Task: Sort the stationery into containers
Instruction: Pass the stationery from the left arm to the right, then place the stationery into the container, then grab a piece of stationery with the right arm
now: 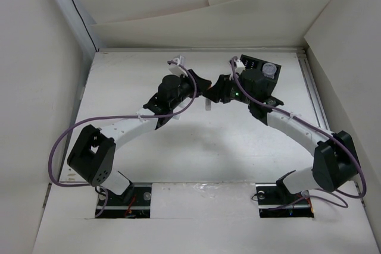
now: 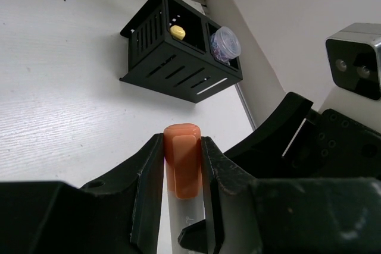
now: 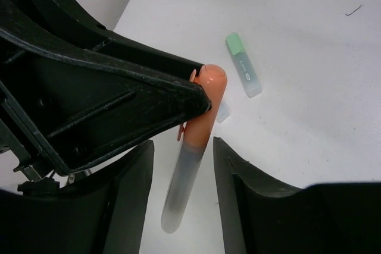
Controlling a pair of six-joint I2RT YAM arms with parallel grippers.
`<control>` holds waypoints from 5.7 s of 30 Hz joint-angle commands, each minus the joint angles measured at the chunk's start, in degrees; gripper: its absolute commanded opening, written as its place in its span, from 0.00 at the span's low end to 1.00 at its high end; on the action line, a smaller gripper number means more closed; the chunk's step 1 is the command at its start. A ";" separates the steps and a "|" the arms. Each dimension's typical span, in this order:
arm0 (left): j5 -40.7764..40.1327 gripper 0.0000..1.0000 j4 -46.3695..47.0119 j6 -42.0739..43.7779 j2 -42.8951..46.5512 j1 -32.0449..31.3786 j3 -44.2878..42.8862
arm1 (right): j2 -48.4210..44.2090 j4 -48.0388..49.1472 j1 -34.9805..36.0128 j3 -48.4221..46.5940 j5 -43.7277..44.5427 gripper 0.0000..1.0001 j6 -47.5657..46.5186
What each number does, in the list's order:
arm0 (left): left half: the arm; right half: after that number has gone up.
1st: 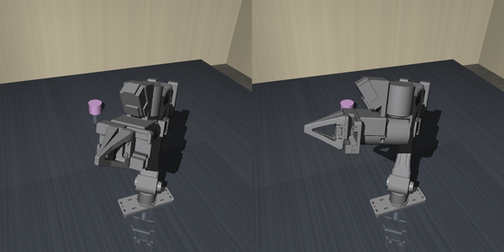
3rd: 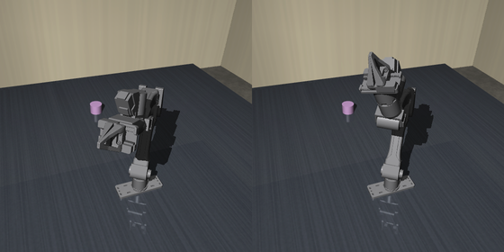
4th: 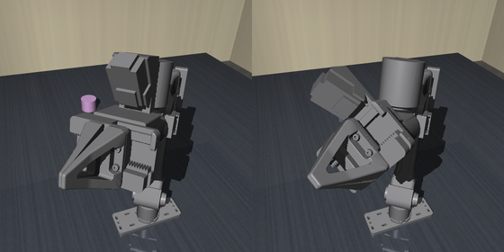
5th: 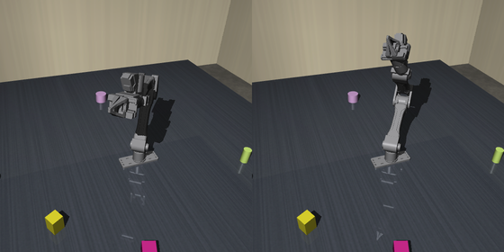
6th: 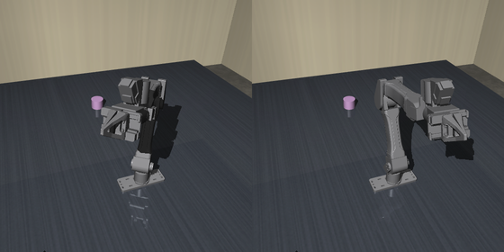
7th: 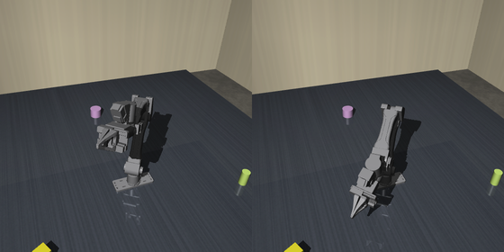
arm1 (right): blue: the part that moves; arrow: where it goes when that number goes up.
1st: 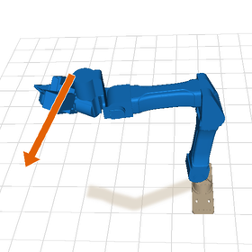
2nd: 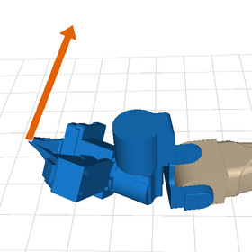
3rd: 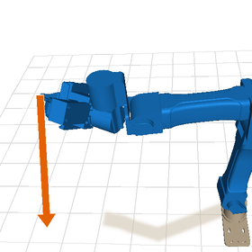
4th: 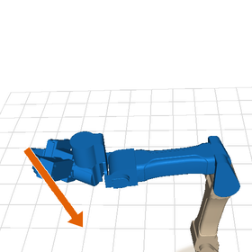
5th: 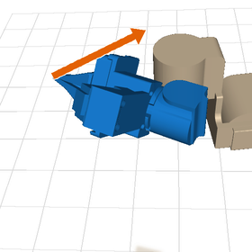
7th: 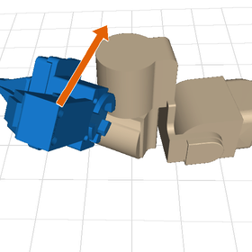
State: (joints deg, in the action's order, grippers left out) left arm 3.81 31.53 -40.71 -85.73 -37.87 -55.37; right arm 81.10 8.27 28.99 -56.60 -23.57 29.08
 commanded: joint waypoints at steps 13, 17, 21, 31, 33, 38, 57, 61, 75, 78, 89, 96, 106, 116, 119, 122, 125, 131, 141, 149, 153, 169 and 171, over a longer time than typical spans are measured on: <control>1.55 0.04 3.63 -0.51 1.80 -1.16 1.59 | 1.08 7.72 0.01 -1.32 2.92 0.15 2.65; 1.55 0.07 3.63 0.10 2.41 -1.16 1.59 | 1.08 8.25 -0.52 -0.79 2.92 0.02 2.65; 0.94 0.31 3.63 0.81 3.46 -1.16 1.59 | 1.08 8.25 -1.04 -0.27 2.92 0.01 2.65; -1.70 0.63 0.29 2.22 6.80 2.18 -3.15 | 1.08 8.25 -3.41 -0.27 2.92 0.00 2.12; -3.63 0.65 -1.72 3.70 7.94 2.18 -3.86 | 1.08 8.25 -4.46 -0.27 3.53 0.00 2.12; -5.04 0.64 -2.43 4.85 10.93 2.18 -0.62 | 0.46 6.40 -10.08 -2.63 13.15 0.00 -0.08; -7.68 0.62 -2.96 10.74 16.91 2.18 14.94 | 23.57 5.61 -15.55 -23.99 54.33 0.00 -11.59; -6.46 0.62 -2.96 10.74 17.44 2.18 15.47 | 24.19 5.61 -15.55 -24.52 54.86 0.00 -11.59; -6.45 0.62 -3.49 10.74 18.50 2.18 15.47 | 26.74 6.14 -13.79 -25.75 61.19 0.00 -16.78; -7.07 0.61 -4.02 10.74 18.50 2.18 15.47 | 27.88 6.14 -12.65 -26.28 61.72 0.06 -17.39; -8.12 0.61 -4.54 10.74 19.02 2.18 15.47 | 23.94 6.67 -8.87 -23.48 64.35 0.49 -15.99; -10.75 0.61 -5.60 10.21 19.55 2.18 15.47 | 16.48 6.67 -7.73 -19.88 62.08 0.68 -15.46; -22.00 0.49 -7.89 7.31 27.37 2.18 18.63 | 11.88 3.50 -2.55 -13.81 19.22 0.00 -11.41; -28.77 0.48 -10.87 4.85 32.65 2.71 20.31 | 31.72 -6.94 10.64 -29.32 11.00 0.60 -13.52; -30.00 0.48 -11.40 4.32 32.65 2.71 20.31 | 36.57 -11.95 10.65 -34.79 13.36 0.69 -14.57; -30.01 0.49 -11.93 4.32 30.55 2.71 19.78 | 41.85 -16.70 10.65 -39.90 16.80 0.70 -15.28; -28.17 0.49 -12.46 4.32 28.79 3.67 18.72 | 43.88 -17.24 10.65 -39.91 17.33 0.70 -15.28; -15.33 0.47 -9.39 2.12 27.55 11.32 20.74 | 46.42 -17.24 11.17 -39.55 21.90 0.64 -14.23; -15.42 0.47 -9.38 2.12 27.82 11.32 20.84 | 48.01 -18.38 11.70 -40.43 22.51 0.43 -14.23; -14.89 0.47 -9.38 2.12 27.81 11.32 20.83 | 48.01 -18.38 12.75 -39.38 23.66 0.48 -14.23; -14.89 0.47 -8.85 2.12 27.81 11.32 20.83 | 48.01 -18.38 12.75 -39.38 23.66 0.37 -14.23; -13.83 0.47 -8.85 2.12 26.76 11.32 20.83 | 41.43 -16.10 12.23 -34.64 23.13 0.06 -14.23; -13.83 0.47 -8.85 2.12 26.76 11.32 20.83 | 39.76 -16.10 11.71 -33.93 23.13 0.04 -13.70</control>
State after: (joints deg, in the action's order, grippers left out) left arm -10.61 20.36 -38.39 -58.87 -26.55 -34.46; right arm 125.89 -8.71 41.10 -91.35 -0.82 14.98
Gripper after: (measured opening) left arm 0.475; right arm 0.327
